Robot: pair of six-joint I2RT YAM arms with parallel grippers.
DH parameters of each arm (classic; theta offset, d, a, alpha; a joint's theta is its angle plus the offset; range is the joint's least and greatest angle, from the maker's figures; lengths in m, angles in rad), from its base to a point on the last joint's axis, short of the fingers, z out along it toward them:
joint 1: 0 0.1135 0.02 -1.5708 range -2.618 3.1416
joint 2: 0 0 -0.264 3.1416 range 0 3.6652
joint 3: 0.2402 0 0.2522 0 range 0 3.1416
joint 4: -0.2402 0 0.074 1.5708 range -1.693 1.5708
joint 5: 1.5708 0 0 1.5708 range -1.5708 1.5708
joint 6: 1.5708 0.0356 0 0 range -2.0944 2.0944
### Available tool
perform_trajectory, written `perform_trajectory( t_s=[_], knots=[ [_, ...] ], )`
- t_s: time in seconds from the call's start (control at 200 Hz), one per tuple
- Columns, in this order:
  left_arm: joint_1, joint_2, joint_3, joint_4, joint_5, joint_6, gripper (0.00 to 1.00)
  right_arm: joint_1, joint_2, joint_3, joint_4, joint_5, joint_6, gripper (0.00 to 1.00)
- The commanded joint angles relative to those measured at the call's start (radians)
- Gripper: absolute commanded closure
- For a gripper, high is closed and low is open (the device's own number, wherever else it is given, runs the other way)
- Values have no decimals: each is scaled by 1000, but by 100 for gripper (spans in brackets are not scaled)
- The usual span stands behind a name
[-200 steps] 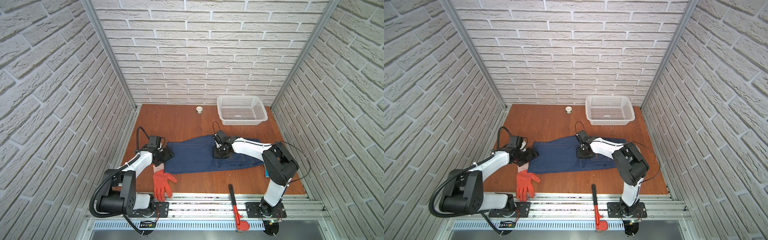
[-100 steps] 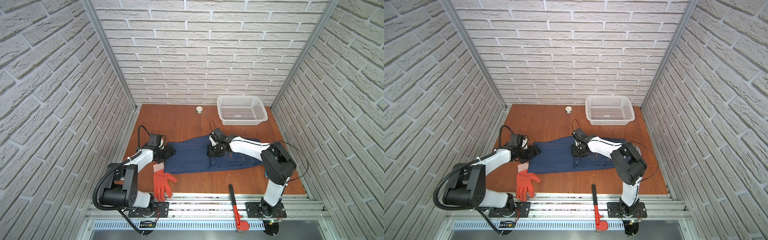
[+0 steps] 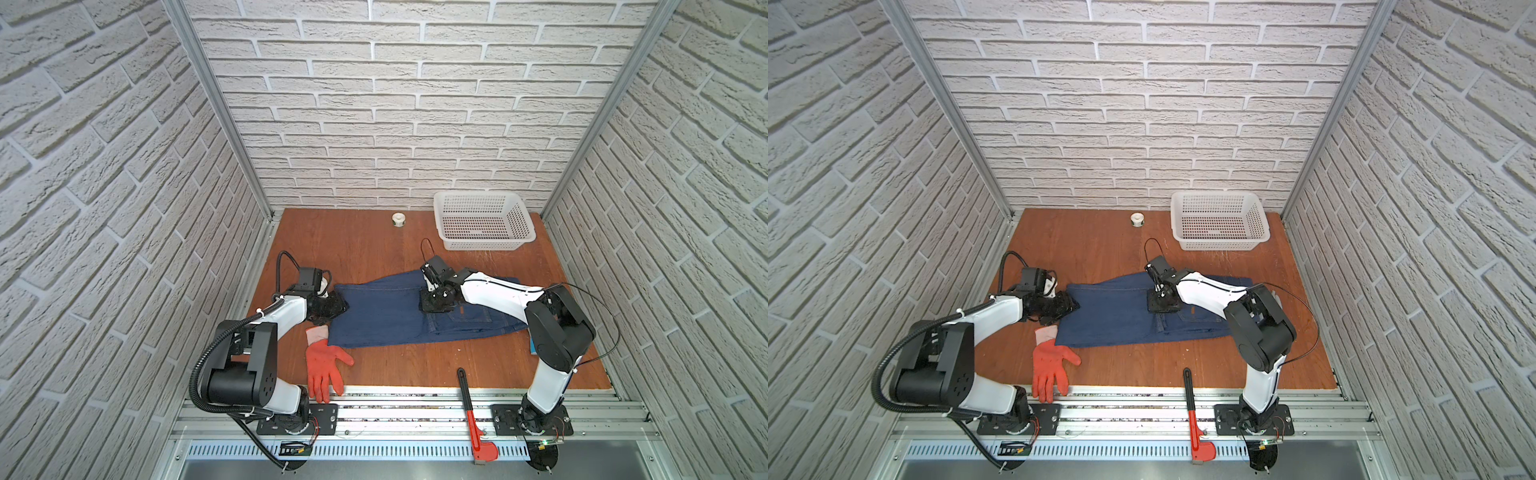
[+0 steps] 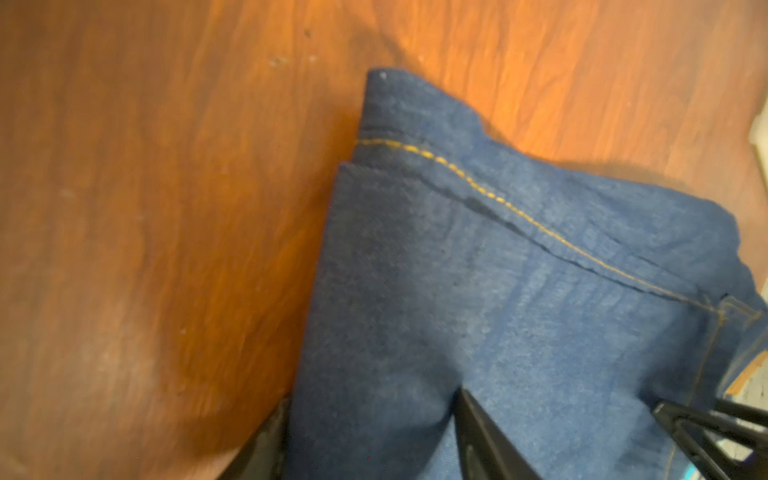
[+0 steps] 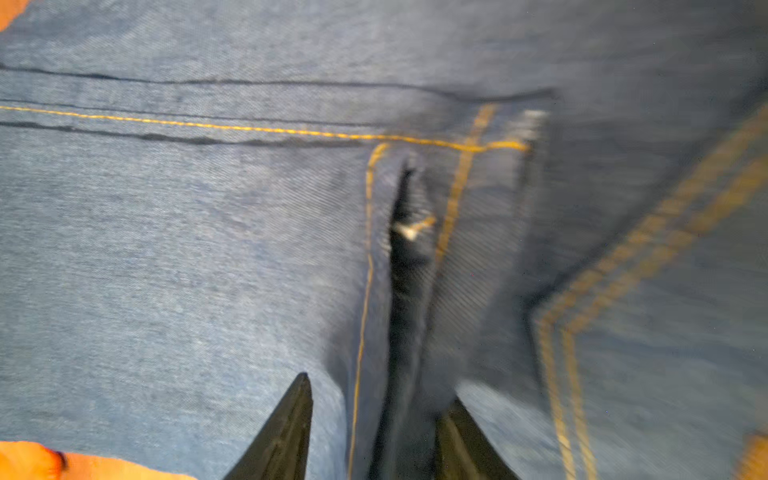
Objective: Fold and stack the trousers
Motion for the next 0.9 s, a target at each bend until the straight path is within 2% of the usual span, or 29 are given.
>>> perform_trajectory(
  t_s=[0.0,0.19,0.3,0.56,0.895],
  knots=[
    [4,20,-12,-41,45,1,53,-10,-85,-4,-51,89,-29,52],
    [5,-23,-1,-85,31,10,84,-46,-156,-16,-84,120,-42,52],
    [4,-94,22,-140,-8,17,100,-75,-197,-23,-100,127,-48,52],
    [42,-278,189,-418,-218,98,100,-135,-283,-40,-130,137,-69,52],
    [200,-274,377,-605,-349,206,100,-187,-315,-96,-124,119,-78,52]
  ],
)
